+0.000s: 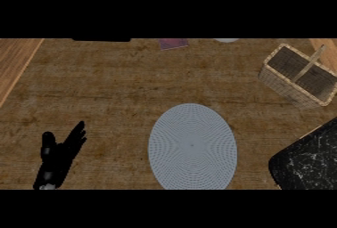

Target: Pick the croissant from the placemat and place it in the basket

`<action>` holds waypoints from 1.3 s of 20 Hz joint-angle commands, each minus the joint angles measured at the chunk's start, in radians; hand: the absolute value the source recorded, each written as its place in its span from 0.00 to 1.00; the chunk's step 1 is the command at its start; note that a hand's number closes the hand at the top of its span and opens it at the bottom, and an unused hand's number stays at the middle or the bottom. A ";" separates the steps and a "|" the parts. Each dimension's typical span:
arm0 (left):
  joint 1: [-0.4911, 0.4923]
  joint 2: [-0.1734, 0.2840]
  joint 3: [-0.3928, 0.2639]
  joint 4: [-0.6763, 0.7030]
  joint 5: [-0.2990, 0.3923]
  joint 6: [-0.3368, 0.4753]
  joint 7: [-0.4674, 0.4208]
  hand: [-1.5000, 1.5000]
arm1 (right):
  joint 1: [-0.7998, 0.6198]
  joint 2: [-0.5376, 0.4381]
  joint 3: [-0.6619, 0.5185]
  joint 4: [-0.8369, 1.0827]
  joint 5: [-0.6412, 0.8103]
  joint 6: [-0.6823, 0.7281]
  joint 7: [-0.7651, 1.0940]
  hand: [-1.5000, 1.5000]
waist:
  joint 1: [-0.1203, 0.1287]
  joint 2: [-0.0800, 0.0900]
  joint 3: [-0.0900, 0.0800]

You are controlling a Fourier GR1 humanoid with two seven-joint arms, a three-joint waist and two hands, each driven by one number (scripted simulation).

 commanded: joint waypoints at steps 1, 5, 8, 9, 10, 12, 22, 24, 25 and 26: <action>-0.027 -0.038 -0.023 0.067 -0.041 0.041 0.006 0.50 | -0.076 0.034 0.004 0.174 0.091 0.027 -0.102 1.00 | 0.001 0.009 -0.006; 0.015 -0.026 -0.023 -0.002 -0.029 0.026 0.024 0.50 | -0.043 -0.015 0.057 0.165 0.265 -0.155 -0.157 1.00 | 0.003 0.009 -0.005; 0.016 -0.032 -0.019 0.060 -0.034 0.019 -0.039 0.50 | -0.039 -0.030 0.095 0.225 0.352 -0.121 -0.340 1.00 | 0.008 0.014 -0.005; -0.047 -0.024 -0.011 0.052 -0.022 0.016 0.018 0.50 | -0.094 -0.018 0.117 0.232 0.385 -0.138 -0.321 0.00 | 0.011 0.015 -0.005; 0.002 0.008 0.008 0.047 0.000 -0.026 -0.016 0.50 | -0.078 0.007 0.125 0.258 0.411 -0.174 -0.378 0.00 | 0.019 0.016 -0.005; -0.020 -0.021 0.000 0.073 -0.012 0.002 -0.008 0.50 | -0.143 -0.020 0.105 0.320 0.422 -0.146 -0.387 0.00 | 0.008 0.012 -0.005; 0.005 -0.045 -0.036 0.027 -0.051 0.027 -0.005 0.50 | -0.240 -0.060 -0.004 0.578 0.389 -0.076 -0.461 0.00 | 0.013 0.015 -0.004; 0.018 -0.027 -0.017 0.036 -0.019 -0.009 -0.018 0.50 | -0.264 -0.075 -0.021 0.619 0.382 -0.068 -0.426 0.00 | 0.024 0.019 -0.004; -0.021 -0.038 -0.029 0.045 -0.037 0.012 0.015 0.50 | -0.283 -0.097 -0.023 0.634 0.382 -0.042 -0.399 0.00 | 0.021 0.022 -0.004; -0.017 -0.015 0.003 0.044 -0.014 -0.004 -0.002 0.50 | -0.256 -0.113 -0.030 0.651 0.383 -0.057 -0.427 0.00 | 0.023 0.024 -0.003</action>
